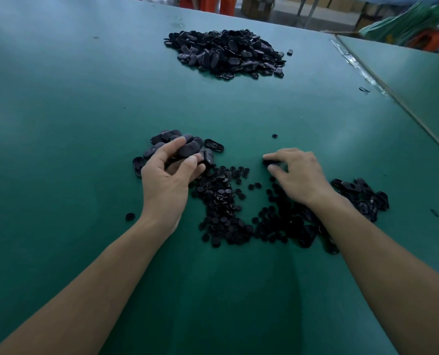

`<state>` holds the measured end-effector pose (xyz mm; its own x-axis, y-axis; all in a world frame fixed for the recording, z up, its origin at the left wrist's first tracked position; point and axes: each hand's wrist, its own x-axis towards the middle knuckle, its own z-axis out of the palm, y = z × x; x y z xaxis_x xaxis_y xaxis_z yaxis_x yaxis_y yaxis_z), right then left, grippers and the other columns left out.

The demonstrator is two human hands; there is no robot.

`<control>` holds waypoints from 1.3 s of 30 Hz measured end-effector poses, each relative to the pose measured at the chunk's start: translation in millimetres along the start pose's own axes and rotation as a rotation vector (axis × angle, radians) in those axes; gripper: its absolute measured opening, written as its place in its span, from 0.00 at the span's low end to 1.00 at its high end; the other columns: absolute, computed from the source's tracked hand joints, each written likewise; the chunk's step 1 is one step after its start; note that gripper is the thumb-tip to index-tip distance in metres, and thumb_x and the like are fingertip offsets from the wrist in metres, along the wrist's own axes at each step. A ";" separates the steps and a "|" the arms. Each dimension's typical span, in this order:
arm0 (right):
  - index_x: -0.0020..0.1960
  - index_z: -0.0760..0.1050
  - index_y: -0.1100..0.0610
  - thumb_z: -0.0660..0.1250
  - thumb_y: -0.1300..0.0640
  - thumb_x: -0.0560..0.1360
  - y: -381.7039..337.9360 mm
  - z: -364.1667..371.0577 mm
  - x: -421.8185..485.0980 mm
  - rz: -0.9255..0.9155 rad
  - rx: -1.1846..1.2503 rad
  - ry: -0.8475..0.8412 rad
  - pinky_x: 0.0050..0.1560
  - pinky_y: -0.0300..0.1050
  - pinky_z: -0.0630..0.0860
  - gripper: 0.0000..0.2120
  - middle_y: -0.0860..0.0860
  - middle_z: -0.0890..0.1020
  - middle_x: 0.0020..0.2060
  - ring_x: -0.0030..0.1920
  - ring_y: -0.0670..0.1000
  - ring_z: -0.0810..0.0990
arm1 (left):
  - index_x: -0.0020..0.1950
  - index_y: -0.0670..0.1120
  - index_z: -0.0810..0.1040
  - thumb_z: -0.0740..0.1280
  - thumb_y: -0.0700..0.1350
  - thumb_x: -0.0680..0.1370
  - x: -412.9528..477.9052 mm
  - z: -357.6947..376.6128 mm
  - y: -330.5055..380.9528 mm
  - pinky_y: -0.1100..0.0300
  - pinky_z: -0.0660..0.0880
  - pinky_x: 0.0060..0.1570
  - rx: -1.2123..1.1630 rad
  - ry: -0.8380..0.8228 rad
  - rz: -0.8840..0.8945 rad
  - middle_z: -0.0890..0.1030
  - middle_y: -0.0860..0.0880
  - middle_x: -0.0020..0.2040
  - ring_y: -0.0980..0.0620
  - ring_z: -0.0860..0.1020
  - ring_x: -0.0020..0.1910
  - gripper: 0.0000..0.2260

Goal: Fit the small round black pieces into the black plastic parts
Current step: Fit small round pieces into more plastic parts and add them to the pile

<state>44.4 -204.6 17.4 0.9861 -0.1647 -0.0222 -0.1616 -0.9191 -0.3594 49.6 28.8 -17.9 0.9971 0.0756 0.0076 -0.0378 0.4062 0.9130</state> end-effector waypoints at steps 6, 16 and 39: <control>0.61 0.82 0.53 0.67 0.58 0.80 -2.8 2.9 -5.4 -0.034 0.078 0.117 0.62 0.41 0.72 0.11 0.51 0.81 0.55 0.57 0.51 0.78 | 0.79 0.44 0.62 0.68 0.34 0.79 -1.0 -3.2 -0.3 0.51 0.77 0.64 0.234 -0.035 0.041 0.63 0.54 0.75 0.57 0.81 0.60 0.30; 0.49 0.81 0.55 0.75 0.64 0.72 -40.2 -4.2 -36.3 -0.070 0.983 -0.164 0.34 0.35 0.74 0.09 0.51 0.86 0.37 0.36 0.46 0.82 | 0.61 0.47 0.81 0.73 0.41 0.75 -15.8 3.8 9.4 0.62 0.80 0.41 0.206 -0.295 0.036 0.85 0.45 0.47 0.47 0.86 0.41 0.14; 0.48 0.83 0.54 0.70 0.62 0.77 -48.9 4.6 -38.0 -0.055 0.781 -0.023 0.37 0.32 0.75 0.05 0.48 0.86 0.37 0.36 0.42 0.82 | 0.49 0.41 0.81 0.68 0.31 0.78 -9.5 0.4 5.5 0.62 0.80 0.39 0.115 -0.262 0.027 0.86 0.44 0.41 0.48 0.85 0.38 0.06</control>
<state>15.0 -151.8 31.5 0.9938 -0.1109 -0.0019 -0.0470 -0.4057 -0.9128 40.0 29.9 -12.8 0.9795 -0.1588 0.1235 -0.0713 0.2998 0.9513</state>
